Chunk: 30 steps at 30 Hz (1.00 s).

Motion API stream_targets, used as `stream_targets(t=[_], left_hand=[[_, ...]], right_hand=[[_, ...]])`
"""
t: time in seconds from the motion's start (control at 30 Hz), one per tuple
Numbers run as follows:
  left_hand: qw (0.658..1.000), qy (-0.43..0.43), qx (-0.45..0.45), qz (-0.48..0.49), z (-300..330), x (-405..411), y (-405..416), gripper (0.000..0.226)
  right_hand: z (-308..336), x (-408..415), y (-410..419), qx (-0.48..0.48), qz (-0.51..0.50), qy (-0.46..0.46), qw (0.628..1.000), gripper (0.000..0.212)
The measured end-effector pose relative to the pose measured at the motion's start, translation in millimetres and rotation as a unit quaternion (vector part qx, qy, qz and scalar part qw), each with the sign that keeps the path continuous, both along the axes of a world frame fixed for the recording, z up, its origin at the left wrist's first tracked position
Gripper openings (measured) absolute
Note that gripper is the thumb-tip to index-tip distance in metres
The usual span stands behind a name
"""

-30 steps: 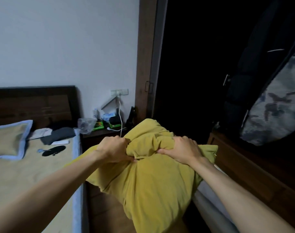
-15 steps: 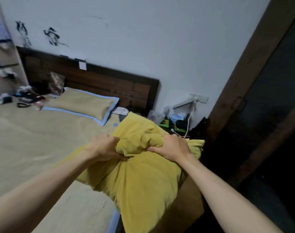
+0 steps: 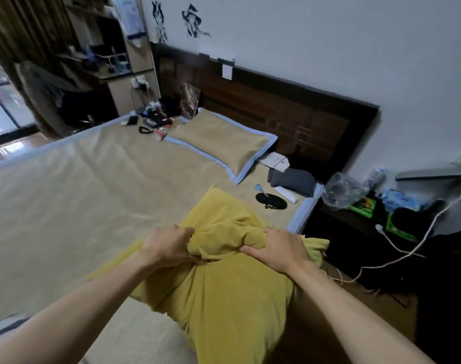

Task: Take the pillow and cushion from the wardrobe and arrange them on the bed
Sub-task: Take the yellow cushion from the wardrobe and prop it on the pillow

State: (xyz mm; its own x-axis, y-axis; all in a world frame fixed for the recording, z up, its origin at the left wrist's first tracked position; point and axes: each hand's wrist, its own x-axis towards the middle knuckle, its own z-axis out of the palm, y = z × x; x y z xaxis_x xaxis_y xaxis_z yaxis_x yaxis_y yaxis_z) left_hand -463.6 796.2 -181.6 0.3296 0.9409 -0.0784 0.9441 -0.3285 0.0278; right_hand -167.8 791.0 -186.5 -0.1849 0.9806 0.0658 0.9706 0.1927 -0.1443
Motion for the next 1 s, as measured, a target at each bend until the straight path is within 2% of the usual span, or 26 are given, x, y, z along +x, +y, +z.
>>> stream_targets(t=[0.27,0.4,0.43,0.5,0.6,0.8,0.87,1.0], left_hand=[[0.997,0.001,-0.057,0.049,12,-1,55,0.091],[0.989,-0.048,-0.122,0.071,19,-4,94,0.109],[0.982,-0.085,-0.148,0.078,20,-6,106,0.108],[0.966,-0.159,-0.188,0.080,17,-10,135,0.092],[0.955,-0.203,-0.208,0.062,6,-20,197,0.080],[0.957,-0.203,-0.205,0.009,12,-47,343,0.079],[0.962,-0.187,-0.199,-0.003,21,-56,377,0.083],[0.964,-0.181,-0.197,-0.006,45,-76,433,0.074]], right_hand=[[-2,6,77,-0.067,0.040,0.029,0.996,0.094],[13,8,118,-0.105,0.044,0.042,0.993,0.086],[17,10,132,-0.105,0.048,0.043,0.992,0.084],[23,11,164,-0.100,0.049,0.038,0.993,0.089],[23,4,221,-0.086,0.030,0.028,0.995,0.093],[27,-25,336,-0.089,-0.011,0.024,0.996,0.087],[35,-35,368,-0.083,-0.022,0.031,0.996,0.089],[49,-55,424,-0.083,-0.032,0.048,0.995,0.089]])
